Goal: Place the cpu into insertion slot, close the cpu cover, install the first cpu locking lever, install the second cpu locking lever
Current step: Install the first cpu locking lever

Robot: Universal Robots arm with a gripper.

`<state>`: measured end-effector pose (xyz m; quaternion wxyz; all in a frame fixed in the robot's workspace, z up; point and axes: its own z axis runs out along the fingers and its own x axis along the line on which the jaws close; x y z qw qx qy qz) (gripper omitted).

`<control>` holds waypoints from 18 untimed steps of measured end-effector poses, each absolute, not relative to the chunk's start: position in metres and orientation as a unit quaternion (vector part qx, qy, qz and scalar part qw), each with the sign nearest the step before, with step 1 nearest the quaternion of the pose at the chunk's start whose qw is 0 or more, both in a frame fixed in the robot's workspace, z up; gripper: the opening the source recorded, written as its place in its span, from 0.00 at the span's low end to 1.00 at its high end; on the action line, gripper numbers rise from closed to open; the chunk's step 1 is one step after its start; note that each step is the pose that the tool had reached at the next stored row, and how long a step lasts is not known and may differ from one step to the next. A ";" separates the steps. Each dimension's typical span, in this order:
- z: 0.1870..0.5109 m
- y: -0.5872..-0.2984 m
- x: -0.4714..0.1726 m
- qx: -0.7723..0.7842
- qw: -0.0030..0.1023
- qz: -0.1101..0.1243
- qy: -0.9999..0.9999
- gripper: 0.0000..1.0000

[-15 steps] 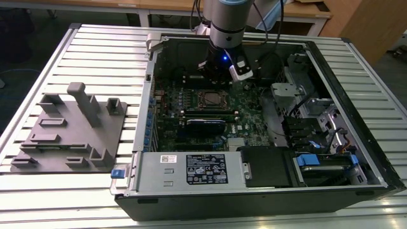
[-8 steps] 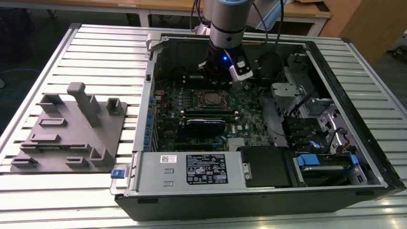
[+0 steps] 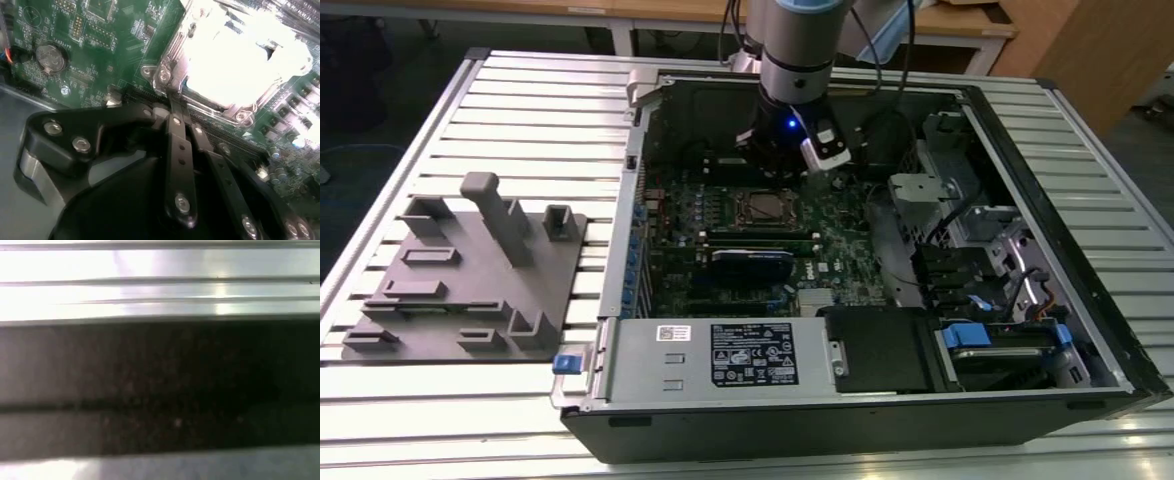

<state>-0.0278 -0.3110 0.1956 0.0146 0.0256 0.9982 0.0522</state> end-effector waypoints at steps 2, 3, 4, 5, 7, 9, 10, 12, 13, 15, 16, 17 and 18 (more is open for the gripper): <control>0.196 -0.311 -0.028 0.026 0.014 0.052 0.998 0.10; 0.196 -0.311 -0.028 0.026 0.014 0.051 0.998 0.10; 0.196 -0.311 -0.028 0.026 0.014 0.051 0.998 0.10; 0.196 -0.311 -0.028 0.026 0.014 0.052 0.998 0.10; 0.197 -0.311 -0.028 0.026 0.014 0.052 0.998 0.10; 0.199 -0.311 -0.028 0.026 0.014 0.052 0.998 0.10; 0.199 -0.311 -0.028 0.026 0.014 0.052 0.998 0.10; 0.200 -0.311 -0.028 0.026 0.014 0.052 0.998 0.10; 0.200 -0.311 -0.028 0.026 0.014 0.052 0.998 0.10; 0.200 -0.312 -0.028 0.026 0.014 0.052 0.998 0.10; 0.200 -0.313 -0.028 0.026 0.014 0.052 0.998 0.10; 0.200 -0.313 -0.028 0.026 0.014 0.052 0.998 0.10; 0.200 -0.314 -0.028 0.026 0.014 0.052 0.998 0.10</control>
